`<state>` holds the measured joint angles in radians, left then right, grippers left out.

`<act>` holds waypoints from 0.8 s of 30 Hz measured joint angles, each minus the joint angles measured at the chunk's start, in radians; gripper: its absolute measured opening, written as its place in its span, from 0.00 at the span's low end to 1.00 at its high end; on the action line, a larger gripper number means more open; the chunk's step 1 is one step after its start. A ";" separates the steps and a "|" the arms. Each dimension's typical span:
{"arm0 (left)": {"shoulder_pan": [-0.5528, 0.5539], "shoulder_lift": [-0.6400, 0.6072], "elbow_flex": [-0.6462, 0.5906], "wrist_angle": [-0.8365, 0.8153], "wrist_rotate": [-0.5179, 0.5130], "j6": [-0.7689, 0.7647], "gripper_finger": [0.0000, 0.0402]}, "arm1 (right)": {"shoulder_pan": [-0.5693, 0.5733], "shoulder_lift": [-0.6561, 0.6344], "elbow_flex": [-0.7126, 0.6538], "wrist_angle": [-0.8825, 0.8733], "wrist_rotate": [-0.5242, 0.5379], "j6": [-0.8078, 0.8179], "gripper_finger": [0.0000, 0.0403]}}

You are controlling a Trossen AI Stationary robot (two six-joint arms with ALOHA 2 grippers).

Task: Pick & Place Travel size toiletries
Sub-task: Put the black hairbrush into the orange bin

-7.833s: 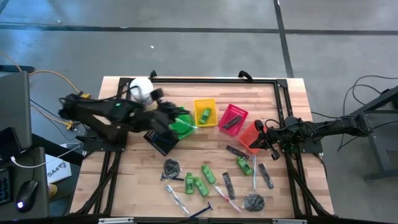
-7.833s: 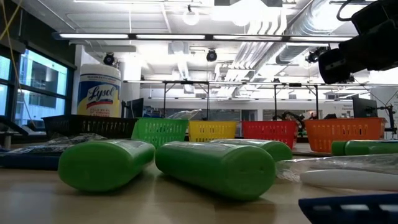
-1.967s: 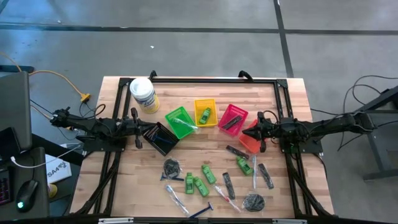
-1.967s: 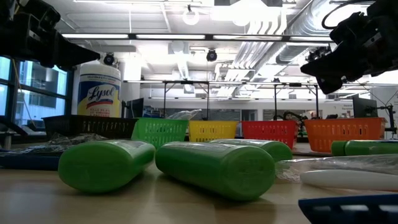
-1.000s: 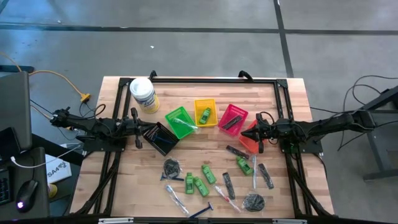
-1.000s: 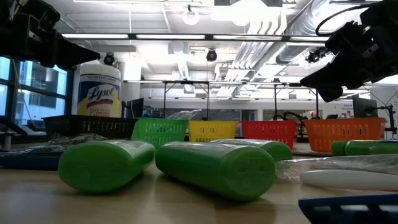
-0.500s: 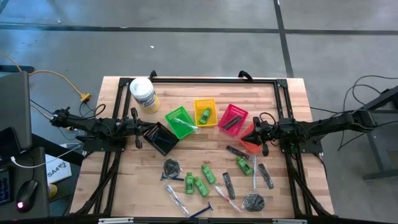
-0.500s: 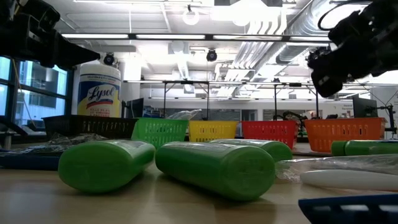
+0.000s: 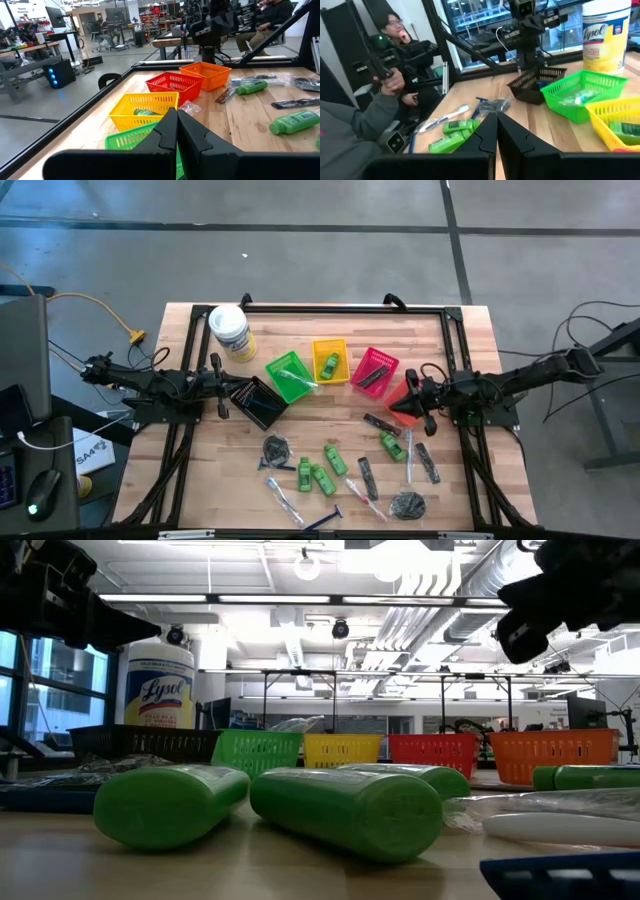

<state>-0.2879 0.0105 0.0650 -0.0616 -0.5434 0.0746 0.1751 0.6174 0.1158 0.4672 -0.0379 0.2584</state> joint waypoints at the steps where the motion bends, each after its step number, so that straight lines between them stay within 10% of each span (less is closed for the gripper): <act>1: 0.000 0.000 0.000 0.000 0.000 0.000 0.00 | 0.012 0.003 0.007 -0.004 0.005 0.003 0.01; 24: 0.000 0.000 0.000 -0.001 0.000 -0.019 0.00 | 0.428 0.312 0.487 -0.558 0.274 0.176 0.01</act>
<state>-0.2878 0.0105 0.0647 -0.0624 -0.5434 0.0555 0.6030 0.9292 0.6032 -0.0905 0.2360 0.4348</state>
